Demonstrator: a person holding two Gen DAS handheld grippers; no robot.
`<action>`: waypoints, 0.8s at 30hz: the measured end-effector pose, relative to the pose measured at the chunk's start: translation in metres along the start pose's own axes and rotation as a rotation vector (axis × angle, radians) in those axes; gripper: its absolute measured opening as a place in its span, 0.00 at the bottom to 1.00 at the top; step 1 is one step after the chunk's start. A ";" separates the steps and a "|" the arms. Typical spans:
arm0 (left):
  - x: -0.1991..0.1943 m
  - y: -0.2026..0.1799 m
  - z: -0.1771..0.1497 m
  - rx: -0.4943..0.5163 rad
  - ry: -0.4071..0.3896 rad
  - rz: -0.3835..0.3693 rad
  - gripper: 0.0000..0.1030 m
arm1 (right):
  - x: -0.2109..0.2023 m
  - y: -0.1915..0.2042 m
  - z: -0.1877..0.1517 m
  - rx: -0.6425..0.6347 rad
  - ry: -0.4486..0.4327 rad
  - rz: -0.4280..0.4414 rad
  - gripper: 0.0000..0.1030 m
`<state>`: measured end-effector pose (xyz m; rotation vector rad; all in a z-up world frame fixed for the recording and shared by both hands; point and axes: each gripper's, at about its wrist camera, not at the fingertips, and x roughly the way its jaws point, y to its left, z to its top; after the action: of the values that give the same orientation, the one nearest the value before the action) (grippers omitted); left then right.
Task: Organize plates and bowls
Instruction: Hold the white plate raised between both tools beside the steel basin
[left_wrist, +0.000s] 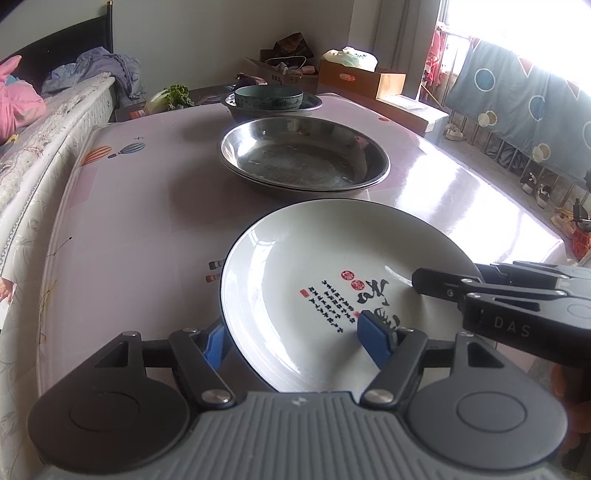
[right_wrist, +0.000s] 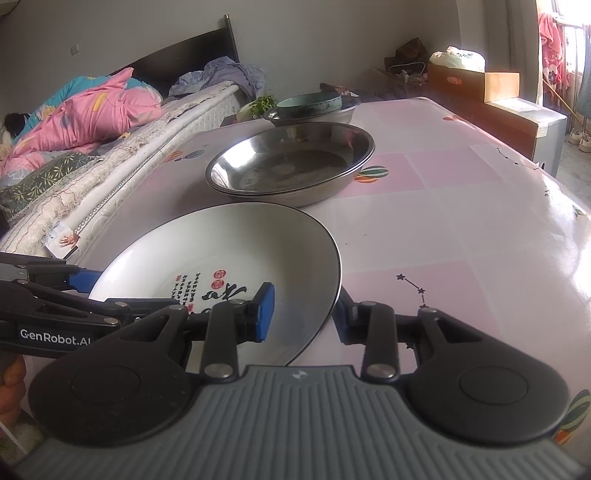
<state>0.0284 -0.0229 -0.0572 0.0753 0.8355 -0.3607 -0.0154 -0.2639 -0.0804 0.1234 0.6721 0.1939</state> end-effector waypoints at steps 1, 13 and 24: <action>-0.001 0.000 0.000 -0.001 -0.001 0.000 0.70 | 0.000 0.000 0.000 -0.001 0.000 0.000 0.33; -0.006 0.002 0.001 -0.008 -0.015 0.002 0.70 | -0.007 0.001 0.003 -0.018 -0.011 0.000 0.33; -0.011 0.002 0.002 -0.011 -0.026 0.004 0.70 | -0.012 0.003 0.004 -0.028 -0.022 -0.002 0.33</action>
<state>0.0235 -0.0187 -0.0474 0.0620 0.8115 -0.3529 -0.0223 -0.2634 -0.0696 0.0983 0.6475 0.2001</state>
